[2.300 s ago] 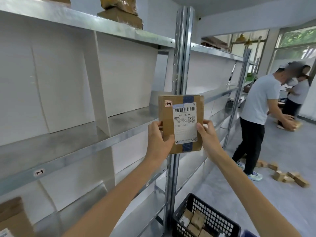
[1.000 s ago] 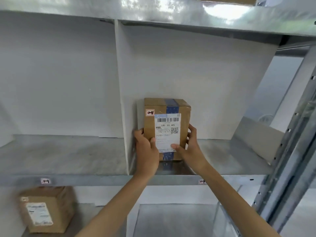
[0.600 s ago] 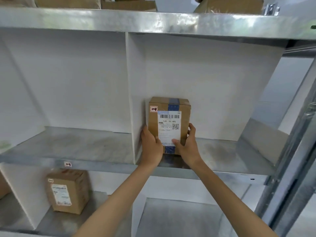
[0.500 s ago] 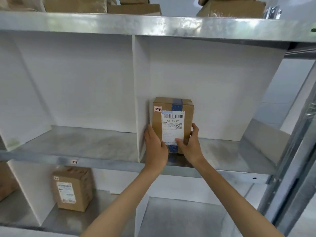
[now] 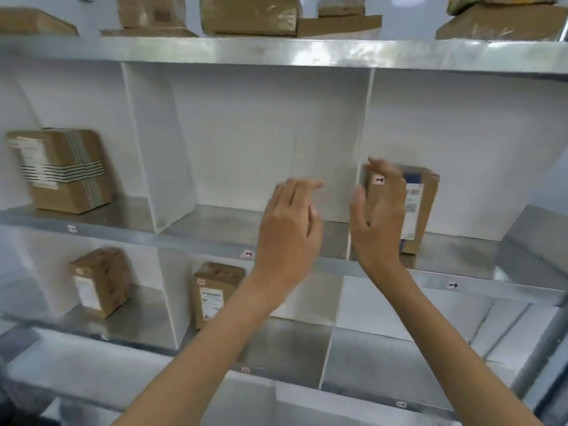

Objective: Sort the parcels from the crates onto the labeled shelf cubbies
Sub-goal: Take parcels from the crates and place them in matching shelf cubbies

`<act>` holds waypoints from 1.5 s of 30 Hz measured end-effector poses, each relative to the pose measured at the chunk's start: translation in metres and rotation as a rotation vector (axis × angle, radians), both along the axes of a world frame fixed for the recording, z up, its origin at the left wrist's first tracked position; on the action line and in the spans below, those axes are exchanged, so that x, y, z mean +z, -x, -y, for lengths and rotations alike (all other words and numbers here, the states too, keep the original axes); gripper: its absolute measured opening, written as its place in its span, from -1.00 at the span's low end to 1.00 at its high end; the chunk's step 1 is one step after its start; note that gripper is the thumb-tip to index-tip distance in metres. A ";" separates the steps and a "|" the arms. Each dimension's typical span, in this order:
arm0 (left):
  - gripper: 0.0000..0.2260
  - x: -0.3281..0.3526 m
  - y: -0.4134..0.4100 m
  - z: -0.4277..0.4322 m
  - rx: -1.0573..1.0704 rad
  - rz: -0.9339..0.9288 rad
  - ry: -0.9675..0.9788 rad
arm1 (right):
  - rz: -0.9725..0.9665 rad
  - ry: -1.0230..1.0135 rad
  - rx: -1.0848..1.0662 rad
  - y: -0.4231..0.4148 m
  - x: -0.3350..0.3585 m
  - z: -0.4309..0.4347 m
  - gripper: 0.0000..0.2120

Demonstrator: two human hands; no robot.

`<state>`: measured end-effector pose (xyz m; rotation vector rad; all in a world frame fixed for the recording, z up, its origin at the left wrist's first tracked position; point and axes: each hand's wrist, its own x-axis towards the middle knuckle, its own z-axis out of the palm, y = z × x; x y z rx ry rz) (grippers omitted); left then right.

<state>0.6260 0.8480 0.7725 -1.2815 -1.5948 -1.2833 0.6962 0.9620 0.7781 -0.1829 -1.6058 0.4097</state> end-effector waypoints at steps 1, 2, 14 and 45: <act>-0.72 0.002 0.015 0.030 0.052 0.019 -0.016 | 0.016 -0.028 0.046 0.015 0.001 0.027 -0.70; -0.74 0.002 0.031 0.060 0.106 0.039 -0.023 | 0.032 -0.048 0.092 0.031 0.000 0.054 -0.72; -0.84 -0.113 0.170 0.423 0.718 0.616 0.166 | 0.548 -0.046 0.819 0.233 -0.099 0.344 -0.85; -0.86 -0.376 0.538 0.774 0.961 1.564 0.195 | 1.627 0.369 0.906 0.701 -0.422 0.685 -0.85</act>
